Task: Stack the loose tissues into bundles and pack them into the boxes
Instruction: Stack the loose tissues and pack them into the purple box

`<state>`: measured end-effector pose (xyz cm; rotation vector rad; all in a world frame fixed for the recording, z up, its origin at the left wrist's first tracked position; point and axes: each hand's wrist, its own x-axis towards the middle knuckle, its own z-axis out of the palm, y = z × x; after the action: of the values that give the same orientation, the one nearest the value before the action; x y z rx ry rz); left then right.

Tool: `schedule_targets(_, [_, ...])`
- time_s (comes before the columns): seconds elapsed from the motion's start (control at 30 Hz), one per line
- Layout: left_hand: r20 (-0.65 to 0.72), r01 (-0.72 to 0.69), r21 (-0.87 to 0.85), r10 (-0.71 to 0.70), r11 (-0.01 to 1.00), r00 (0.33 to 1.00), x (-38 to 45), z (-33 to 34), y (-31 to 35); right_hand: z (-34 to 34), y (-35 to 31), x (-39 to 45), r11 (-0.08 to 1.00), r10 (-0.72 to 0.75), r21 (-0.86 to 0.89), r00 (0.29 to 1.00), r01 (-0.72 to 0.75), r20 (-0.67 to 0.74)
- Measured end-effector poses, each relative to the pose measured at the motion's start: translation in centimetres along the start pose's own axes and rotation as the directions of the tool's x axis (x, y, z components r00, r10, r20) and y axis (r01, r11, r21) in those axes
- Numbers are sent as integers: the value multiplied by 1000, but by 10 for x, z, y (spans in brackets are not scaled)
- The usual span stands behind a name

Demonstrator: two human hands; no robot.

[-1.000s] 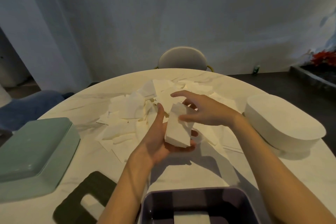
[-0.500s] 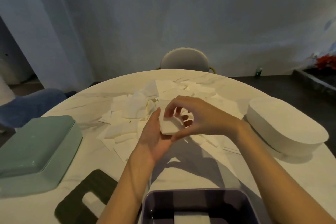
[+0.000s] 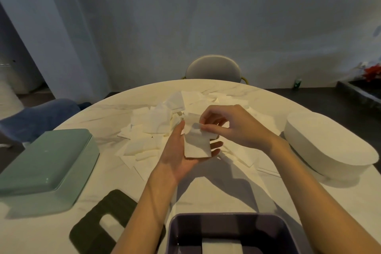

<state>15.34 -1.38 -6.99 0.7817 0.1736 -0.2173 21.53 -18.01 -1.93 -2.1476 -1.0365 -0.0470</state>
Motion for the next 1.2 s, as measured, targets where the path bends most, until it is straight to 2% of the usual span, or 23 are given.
schedule_targets(0.2, [108,-30,193,9,981,994,0,-2,-5,-3,10,2,996,82,-15,980,-86,-180])
schedule_targets(0.33, [141,5,252,-42,968,989,0,1,-8,-6,18,2,985,165,-32,984,-168,-68])
schedule_targets(0.57, [180,53,245,-99,968,979,-3,0,-5,-11,14,-3,982,168,79,984,-172,52])
schedule_targets(0.63, [196,49,246,-99,968,976,-5,0,-5,-10,16,-2,980,169,98,984,-174,59])
schedule_targets(0.77, [144,52,268,-93,962,985,-6,1,-8,-9,19,0,975,188,113,981,-192,38])
schedule_targets(0.9, [144,127,251,-167,959,975,-6,5,-10,-9,15,0,969,226,88,973,-230,48])
schedule_targets(1.0, [142,100,228,-135,968,981,-3,0,-10,-19,29,-1,974,227,36,971,-225,-69])
schedule_targets(1.07, [132,98,178,-123,979,984,-2,-1,-9,-29,57,-8,941,327,-14,919,-338,-222])
schedule_targets(1.1, [114,70,168,-90,983,989,-1,-2,-9,-32,75,-12,895,408,-72,872,-441,-269])
schedule_targets(1.17, [71,-10,204,-5,979,997,0,-2,-10,-31,105,-23,736,586,-256,779,-627,-225])
schedule_targets(1.2, [50,-34,222,23,974,998,0,-1,-11,-28,116,-27,689,632,-323,756,-649,-171])
